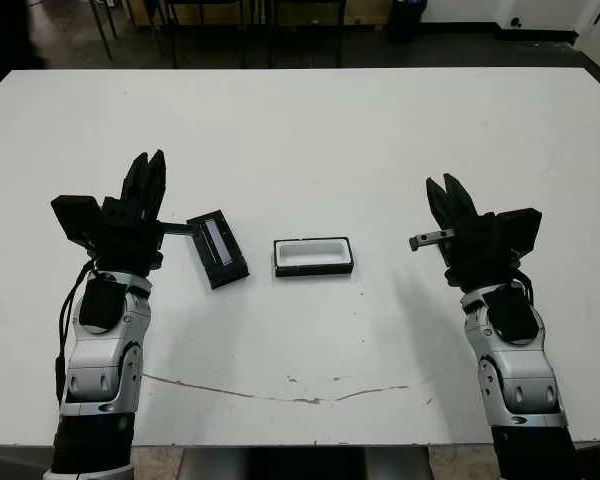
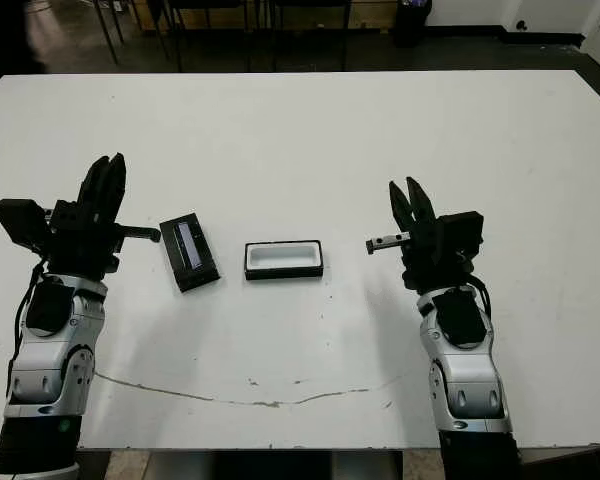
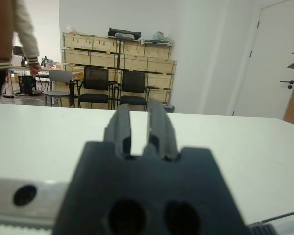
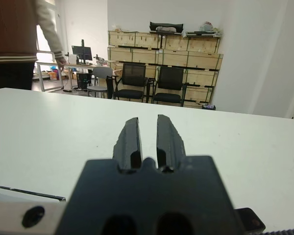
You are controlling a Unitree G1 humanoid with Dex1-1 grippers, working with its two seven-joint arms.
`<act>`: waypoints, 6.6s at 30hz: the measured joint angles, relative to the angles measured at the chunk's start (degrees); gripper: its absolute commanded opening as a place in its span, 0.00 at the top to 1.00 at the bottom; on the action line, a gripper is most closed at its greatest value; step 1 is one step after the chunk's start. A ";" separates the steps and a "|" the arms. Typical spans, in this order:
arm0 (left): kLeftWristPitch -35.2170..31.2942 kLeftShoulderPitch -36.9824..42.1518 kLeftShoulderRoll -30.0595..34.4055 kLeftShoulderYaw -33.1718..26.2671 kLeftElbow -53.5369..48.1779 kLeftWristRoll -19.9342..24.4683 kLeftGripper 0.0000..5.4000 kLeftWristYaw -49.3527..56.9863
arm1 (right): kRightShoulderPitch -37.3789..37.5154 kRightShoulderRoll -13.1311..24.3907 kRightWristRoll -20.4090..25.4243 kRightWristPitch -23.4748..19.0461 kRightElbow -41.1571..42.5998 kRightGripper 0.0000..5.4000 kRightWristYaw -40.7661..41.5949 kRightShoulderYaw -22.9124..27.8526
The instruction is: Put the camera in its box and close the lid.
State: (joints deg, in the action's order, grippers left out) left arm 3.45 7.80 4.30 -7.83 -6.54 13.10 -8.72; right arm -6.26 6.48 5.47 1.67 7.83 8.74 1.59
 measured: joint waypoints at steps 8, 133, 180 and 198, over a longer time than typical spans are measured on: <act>0.00 0.01 -0.02 0.15 0.43 -0.15 1.00 0.02 | -0.03 0.05 -0.01 0.06 -0.51 1.00 0.04 0.06; 1.24 -1.52 0.32 -0.88 0.34 -0.13 1.00 -0.04 | -28.05 41.65 -26.40 -6.76 -29.69 1.00 62.49 -21.80; 0.75 -2.40 0.36 -1.19 -0.03 0.14 1.00 -0.15 | 3.74 24.17 15.28 -25.59 10.43 0.86 25.66 16.12; 0.85 -2.56 0.39 -1.17 -0.02 0.12 1.00 -0.36 | 6.80 24.17 16.24 -28.20 11.35 0.15 24.52 12.10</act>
State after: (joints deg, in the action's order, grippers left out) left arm 4.30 5.24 4.69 -9.00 -6.56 13.22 -9.09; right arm 0.54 30.65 21.71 -26.53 19.18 33.26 13.69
